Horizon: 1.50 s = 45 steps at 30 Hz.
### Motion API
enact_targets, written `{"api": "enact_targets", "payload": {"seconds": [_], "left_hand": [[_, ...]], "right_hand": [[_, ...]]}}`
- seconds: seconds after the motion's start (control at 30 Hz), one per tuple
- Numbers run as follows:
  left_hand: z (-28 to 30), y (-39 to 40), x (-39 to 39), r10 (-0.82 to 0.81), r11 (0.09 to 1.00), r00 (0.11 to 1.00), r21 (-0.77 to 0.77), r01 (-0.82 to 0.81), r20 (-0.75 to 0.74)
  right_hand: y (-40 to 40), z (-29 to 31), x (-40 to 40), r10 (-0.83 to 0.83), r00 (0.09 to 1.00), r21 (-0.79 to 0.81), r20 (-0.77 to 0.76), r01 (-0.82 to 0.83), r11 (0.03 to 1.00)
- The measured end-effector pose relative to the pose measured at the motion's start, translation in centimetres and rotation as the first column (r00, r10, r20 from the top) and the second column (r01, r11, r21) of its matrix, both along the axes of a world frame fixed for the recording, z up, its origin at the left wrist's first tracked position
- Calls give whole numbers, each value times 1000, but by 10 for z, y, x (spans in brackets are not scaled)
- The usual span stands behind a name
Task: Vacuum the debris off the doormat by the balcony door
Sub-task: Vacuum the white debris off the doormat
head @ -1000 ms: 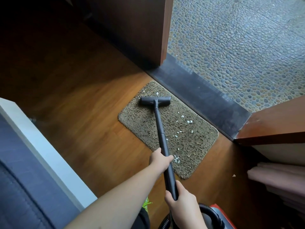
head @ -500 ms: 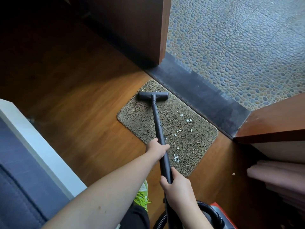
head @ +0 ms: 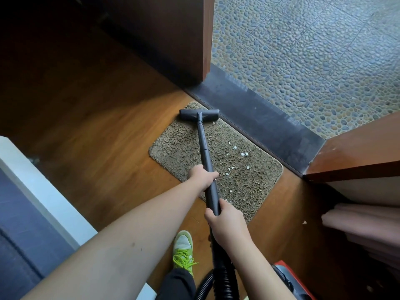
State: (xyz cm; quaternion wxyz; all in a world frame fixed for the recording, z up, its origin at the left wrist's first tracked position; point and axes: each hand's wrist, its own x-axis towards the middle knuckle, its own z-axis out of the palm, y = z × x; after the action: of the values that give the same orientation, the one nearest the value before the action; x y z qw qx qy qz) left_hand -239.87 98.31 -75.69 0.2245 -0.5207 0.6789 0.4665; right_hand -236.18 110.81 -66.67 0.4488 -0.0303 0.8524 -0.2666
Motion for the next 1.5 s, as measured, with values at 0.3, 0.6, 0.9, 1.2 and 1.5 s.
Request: {"api": "enact_targets", "payload": {"seconds": [0.3,0.6,0.9,1.2,1.5], "left_hand": [[1,44,37,30,999,999,41,-29,-12],[6,81,60,57,998,998,40,-56,-17],[11,98,62,66,997,998,36,-65,-22],[9,68,38,33,999,999,9,-32,-25],[-3,37,15,3,1000,1000,-15,-4,-30]], "right_hand": [[46,12,29,23,999,20,38,-24,1000],[83,22,46,89,996,21,13,-89,996],[100,25,49,83,996,30,22,-83,996],[70,15,31,48,999,4,17,-48,999],[39,4,15,-23,999,-7,25,23,1000]]}}
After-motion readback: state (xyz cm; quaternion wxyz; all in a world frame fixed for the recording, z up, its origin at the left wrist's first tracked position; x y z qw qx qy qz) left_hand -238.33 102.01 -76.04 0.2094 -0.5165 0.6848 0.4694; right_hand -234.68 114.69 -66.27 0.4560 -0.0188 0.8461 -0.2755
